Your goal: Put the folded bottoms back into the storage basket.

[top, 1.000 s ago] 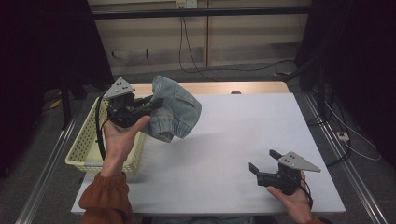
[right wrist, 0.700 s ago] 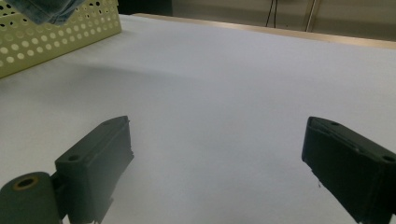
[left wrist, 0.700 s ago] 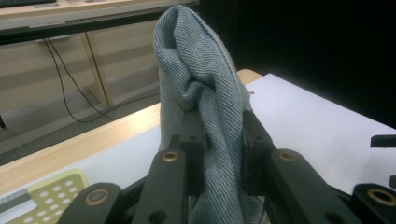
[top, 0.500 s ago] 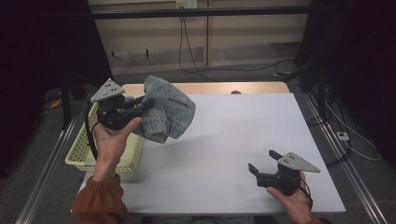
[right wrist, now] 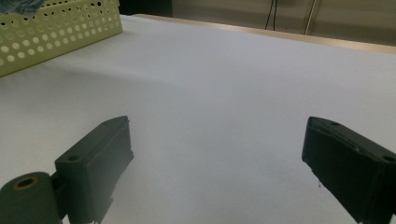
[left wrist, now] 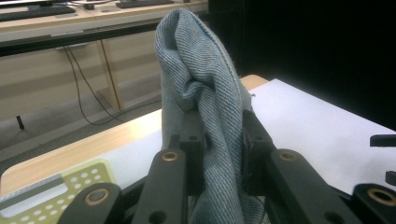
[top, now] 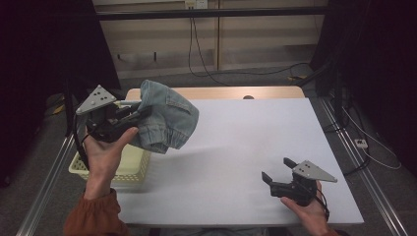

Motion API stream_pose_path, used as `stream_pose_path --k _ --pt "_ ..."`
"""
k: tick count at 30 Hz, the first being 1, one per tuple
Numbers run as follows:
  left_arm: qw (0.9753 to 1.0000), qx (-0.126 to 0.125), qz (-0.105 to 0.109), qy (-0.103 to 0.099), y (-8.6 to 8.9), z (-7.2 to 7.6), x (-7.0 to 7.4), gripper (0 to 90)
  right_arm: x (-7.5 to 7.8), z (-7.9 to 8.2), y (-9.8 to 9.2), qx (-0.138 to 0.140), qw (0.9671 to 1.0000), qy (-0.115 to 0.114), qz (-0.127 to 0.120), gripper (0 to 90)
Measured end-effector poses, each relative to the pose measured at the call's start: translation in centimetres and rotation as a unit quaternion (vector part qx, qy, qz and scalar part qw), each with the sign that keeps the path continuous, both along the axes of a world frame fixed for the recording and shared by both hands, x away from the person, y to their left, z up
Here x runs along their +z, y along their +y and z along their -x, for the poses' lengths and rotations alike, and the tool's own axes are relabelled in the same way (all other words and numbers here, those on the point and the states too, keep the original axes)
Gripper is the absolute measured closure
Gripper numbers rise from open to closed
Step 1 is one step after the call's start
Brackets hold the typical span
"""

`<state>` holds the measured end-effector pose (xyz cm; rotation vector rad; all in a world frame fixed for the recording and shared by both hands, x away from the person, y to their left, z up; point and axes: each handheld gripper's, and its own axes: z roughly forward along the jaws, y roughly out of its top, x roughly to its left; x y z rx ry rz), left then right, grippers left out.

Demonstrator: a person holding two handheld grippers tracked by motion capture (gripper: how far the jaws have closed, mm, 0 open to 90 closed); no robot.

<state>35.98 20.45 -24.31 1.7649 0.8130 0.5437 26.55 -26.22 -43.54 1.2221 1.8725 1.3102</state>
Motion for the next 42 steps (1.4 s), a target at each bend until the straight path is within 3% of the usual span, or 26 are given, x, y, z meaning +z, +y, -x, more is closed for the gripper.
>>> stream_pose_path --k 15,27,42 --pt "0.9992 0.032 0.024 -0.003 3.2 0.3 0.3 75.2 0.1 0.2 -0.1 0.003 1.0000 -0.003 0.000 8.4" --pt "0.9968 0.066 0.044 -0.009 6.3 0.8 0.5 75.2 0.1 0.2 0.0 0.002 1.0000 -0.003 -0.002 8.4" --pt "0.9945 0.091 0.049 0.014 8.7 0.0 -0.4 75.2 0.1 0.2 0.0 0.004 1.0000 -0.002 -0.001 8.4"
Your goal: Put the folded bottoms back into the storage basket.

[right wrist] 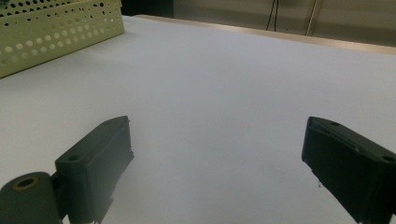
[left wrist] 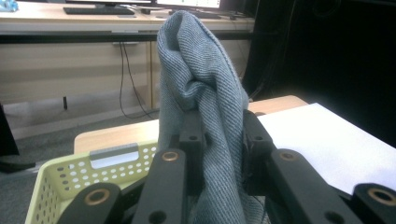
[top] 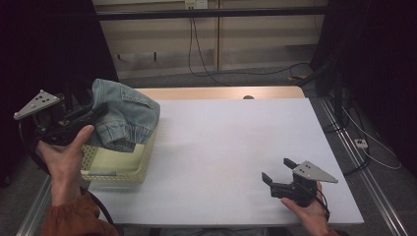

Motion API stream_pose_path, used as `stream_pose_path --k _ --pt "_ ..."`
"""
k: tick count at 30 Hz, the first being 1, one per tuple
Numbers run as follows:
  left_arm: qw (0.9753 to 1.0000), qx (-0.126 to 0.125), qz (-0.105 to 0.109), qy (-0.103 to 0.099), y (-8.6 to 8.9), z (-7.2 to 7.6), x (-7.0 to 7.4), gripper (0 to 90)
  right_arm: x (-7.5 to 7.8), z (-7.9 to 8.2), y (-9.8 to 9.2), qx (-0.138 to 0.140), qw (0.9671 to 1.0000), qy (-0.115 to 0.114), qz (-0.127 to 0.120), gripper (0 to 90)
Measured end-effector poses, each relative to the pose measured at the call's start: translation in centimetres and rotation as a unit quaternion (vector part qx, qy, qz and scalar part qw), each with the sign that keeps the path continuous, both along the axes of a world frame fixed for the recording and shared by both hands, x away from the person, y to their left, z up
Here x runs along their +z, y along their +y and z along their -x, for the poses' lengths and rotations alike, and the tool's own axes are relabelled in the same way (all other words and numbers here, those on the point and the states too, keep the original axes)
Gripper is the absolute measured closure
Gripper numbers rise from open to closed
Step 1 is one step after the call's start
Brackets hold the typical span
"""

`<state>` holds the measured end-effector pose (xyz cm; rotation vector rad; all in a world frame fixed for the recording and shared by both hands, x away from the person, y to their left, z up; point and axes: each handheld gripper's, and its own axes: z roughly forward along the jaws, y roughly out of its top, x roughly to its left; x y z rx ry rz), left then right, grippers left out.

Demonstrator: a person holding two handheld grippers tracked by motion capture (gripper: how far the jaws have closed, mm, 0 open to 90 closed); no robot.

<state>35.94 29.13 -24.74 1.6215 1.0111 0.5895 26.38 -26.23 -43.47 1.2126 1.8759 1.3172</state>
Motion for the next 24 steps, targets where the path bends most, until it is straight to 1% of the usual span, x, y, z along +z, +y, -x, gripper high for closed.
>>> stream_pose_path --k 3,4,7,10,11,14,17,22,24 --pt "0.9999 0.008 -0.006 0.011 0.1 -0.2 -0.4 75.1 0.0 0.0 0.0 0.000 1.0000 0.001 0.000 8.4" --pt "0.9998 0.011 -0.012 0.014 0.1 -0.3 -0.5 75.1 0.0 0.0 0.0 0.000 1.0000 0.001 0.000 8.4" --pt "0.9995 0.018 -0.017 0.020 0.3 -0.4 -0.7 75.1 0.0 0.0 0.0 -0.001 1.0000 0.000 0.000 8.5" --pt "0.9994 0.020 -0.015 0.024 0.7 -0.5 -1.0 75.1 0.0 0.0 0.0 -0.001 1.0000 0.001 0.000 8.5" --pt "0.9993 0.022 -0.012 0.028 0.8 -0.6 -1.1 75.1 0.0 0.0 0.0 -0.001 1.0000 0.001 0.000 8.5" --pt "0.9989 0.024 -0.011 0.039 1.4 -0.9 -1.6 75.1 0.0 0.0 0.0 -0.001 1.0000 0.001 0.000 8.5" --pt "0.9984 0.031 -0.008 0.047 1.9 -1.3 -2.1 75.1 0.0 0.0 0.0 0.000 1.0000 0.001 0.000 8.5" --pt "0.9971 0.039 -0.019 0.062 2.1 -1.8 -2.9 75.0 0.0 -0.1 0.1 0.000 1.0000 0.002 -0.001 8.5" --pt "0.9958 0.047 -0.027 0.073 2.3 -2.0 -3.1 75.0 0.0 -0.1 0.1 0.000 1.0000 0.002 -0.001 8.5"
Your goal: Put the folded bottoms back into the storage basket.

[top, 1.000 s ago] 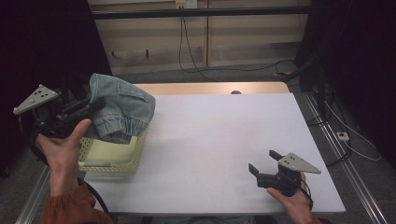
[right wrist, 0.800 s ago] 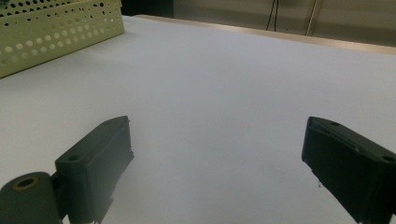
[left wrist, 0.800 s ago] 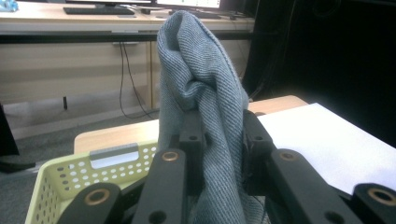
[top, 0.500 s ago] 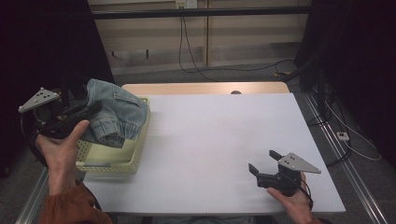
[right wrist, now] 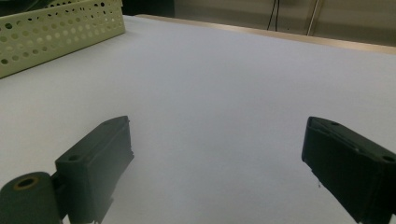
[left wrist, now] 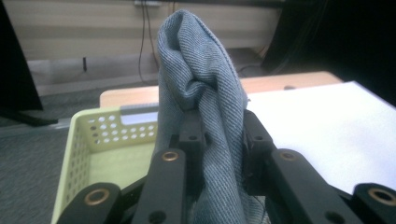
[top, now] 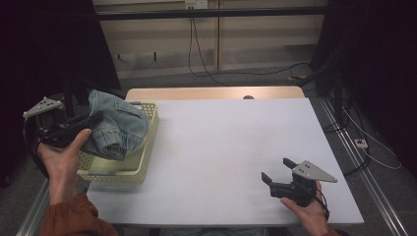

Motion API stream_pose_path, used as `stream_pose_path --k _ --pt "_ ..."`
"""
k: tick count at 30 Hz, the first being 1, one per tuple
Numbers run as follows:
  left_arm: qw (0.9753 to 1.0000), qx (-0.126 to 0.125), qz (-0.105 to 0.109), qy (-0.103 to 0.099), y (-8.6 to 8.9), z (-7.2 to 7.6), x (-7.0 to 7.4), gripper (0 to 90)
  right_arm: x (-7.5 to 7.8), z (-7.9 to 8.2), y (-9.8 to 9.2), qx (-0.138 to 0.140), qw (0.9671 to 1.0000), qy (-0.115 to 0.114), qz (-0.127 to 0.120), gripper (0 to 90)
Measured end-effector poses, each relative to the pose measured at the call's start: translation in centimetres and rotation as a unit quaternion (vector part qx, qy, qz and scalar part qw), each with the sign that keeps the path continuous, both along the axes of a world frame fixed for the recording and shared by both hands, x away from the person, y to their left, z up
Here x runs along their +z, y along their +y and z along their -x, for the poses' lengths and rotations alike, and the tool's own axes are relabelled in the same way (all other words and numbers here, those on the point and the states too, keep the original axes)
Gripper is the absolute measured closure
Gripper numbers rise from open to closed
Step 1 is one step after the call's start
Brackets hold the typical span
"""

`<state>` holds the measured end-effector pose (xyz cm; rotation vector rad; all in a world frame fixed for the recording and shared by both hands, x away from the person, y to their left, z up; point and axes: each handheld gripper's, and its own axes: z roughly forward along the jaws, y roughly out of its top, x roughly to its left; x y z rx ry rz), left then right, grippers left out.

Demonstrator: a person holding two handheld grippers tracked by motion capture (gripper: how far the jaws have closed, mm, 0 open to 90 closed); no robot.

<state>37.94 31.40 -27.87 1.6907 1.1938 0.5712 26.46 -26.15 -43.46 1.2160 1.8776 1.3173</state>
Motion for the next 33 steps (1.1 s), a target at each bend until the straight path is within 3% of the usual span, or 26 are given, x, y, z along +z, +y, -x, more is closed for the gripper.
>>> stream_pose_path --k 8,15,23,33 --pt "0.9995 0.010 -0.012 0.028 0.6 -0.8 -1.2 74.9 0.0 0.0 0.0 0.000 1.0000 0.000 0.001 8.5" --pt "0.9982 -0.004 -0.016 0.057 0.2 -1.8 -2.3 74.8 0.0 0.0 0.0 0.001 1.0000 0.000 0.001 8.6" --pt "0.9969 -0.013 -0.014 0.076 0.1 -2.6 -3.1 74.4 0.0 0.0 0.0 0.001 1.0000 0.000 0.001 8.6" --pt "0.9947 0.002 -0.013 0.102 0.9 -3.5 -4.5 73.6 0.0 0.0 0.0 0.001 1.0000 0.001 0.003 8.6"
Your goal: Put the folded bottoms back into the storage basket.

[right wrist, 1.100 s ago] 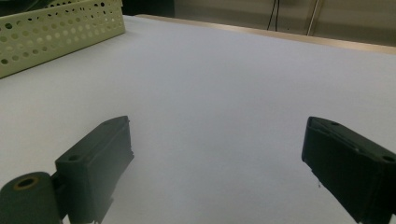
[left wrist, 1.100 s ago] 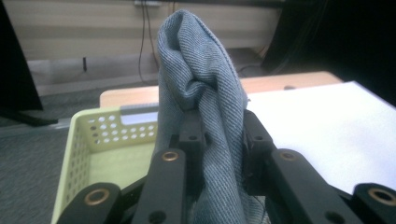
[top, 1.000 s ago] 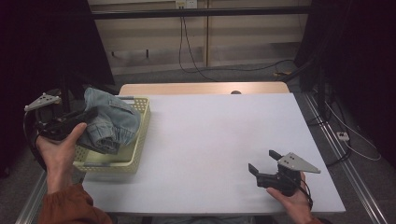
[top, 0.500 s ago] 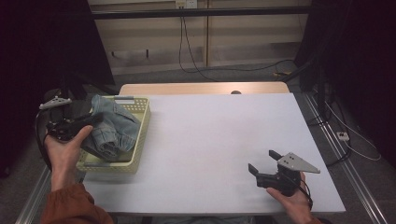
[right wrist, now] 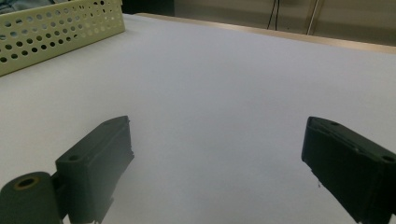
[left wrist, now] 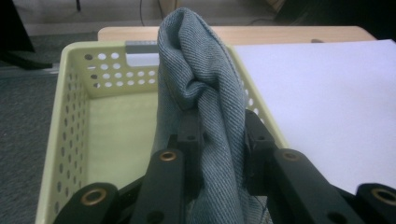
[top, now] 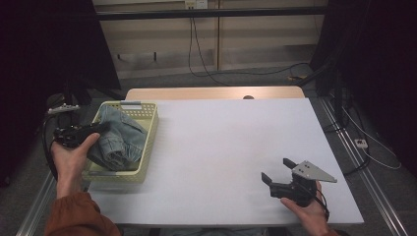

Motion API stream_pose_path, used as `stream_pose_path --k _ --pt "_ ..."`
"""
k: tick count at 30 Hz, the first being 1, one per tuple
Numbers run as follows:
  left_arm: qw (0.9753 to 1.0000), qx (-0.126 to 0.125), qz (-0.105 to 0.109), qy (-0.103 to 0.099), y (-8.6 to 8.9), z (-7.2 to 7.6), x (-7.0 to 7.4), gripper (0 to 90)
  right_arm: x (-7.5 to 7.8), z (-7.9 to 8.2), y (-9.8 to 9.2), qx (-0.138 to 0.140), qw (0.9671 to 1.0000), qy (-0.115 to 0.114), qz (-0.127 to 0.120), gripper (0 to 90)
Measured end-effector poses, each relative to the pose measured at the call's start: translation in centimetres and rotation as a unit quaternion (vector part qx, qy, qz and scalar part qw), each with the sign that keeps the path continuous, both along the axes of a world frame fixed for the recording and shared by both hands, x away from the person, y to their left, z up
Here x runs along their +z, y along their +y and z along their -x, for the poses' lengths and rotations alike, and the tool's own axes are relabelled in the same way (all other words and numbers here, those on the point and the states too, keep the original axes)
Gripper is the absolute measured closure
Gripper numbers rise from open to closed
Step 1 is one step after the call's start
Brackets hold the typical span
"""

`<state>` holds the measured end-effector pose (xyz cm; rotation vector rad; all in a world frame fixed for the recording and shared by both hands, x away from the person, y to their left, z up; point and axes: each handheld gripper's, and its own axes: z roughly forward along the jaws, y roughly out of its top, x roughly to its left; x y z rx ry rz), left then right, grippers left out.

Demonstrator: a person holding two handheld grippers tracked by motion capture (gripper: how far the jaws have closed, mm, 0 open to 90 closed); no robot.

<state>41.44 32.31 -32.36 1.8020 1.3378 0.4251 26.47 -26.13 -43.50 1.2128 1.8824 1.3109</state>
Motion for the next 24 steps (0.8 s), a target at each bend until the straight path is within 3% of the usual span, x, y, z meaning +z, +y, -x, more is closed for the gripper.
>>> stream_pose_path --k 12,24 --pt "0.9989 0.025 -0.039 0.012 0.4 -0.3 -0.8 72.7 0.0 0.0 0.0 -0.001 1.0000 0.001 0.000 8.6" --pt "0.9984 0.044 -0.029 0.021 1.3 -0.5 -1.3 72.1 0.0 0.0 0.0 0.000 1.0000 0.002 -0.002 8.6"
